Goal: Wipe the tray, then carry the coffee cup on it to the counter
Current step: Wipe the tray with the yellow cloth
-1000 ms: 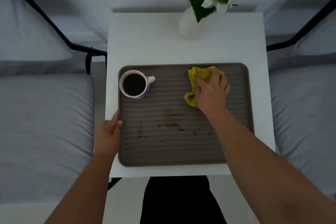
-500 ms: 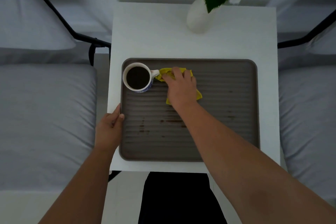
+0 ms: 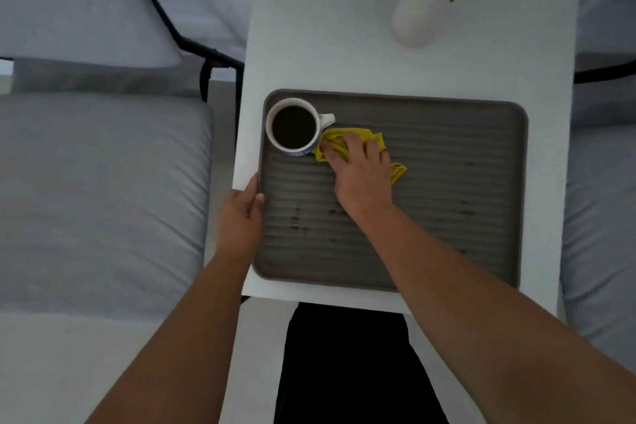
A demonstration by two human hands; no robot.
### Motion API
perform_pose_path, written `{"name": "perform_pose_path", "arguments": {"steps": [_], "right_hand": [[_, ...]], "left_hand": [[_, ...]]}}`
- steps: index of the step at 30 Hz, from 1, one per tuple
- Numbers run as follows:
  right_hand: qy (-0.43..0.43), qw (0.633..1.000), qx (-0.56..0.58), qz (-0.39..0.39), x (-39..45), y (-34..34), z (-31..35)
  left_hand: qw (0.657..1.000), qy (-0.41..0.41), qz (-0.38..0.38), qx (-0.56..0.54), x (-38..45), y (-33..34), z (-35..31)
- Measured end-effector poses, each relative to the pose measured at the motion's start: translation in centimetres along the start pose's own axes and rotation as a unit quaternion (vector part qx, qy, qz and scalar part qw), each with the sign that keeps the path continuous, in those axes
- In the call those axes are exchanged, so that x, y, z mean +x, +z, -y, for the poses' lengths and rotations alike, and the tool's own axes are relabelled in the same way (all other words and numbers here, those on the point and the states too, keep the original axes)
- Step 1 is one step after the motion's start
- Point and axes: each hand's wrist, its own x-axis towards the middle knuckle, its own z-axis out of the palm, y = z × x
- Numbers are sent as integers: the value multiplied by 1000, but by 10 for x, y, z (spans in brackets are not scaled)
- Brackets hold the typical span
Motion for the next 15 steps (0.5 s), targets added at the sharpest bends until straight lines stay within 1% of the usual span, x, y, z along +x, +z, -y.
{"name": "perform_pose_path", "arguments": {"steps": [3, 6, 8, 11, 15], "right_hand": [[-3, 999, -4, -40, -10, 3, -18], [42, 996, -3, -84, -27, 7, -53], [71, 993, -8, -98, -35, 7, -60], [83, 991, 14, -103, -37, 8, -36], [7, 998, 36, -55, -48, 17, 18]], "left_hand": [[1000, -11, -18, -6, -3, 2, -4], [1000, -18, -18, -11, -3, 3, -5], [1000, -20, -16, -16, -3, 4, -5], [999, -28, -12, -12, -3, 5, -2], [1000, -23, -8, -1, 0, 3, 0]]}}
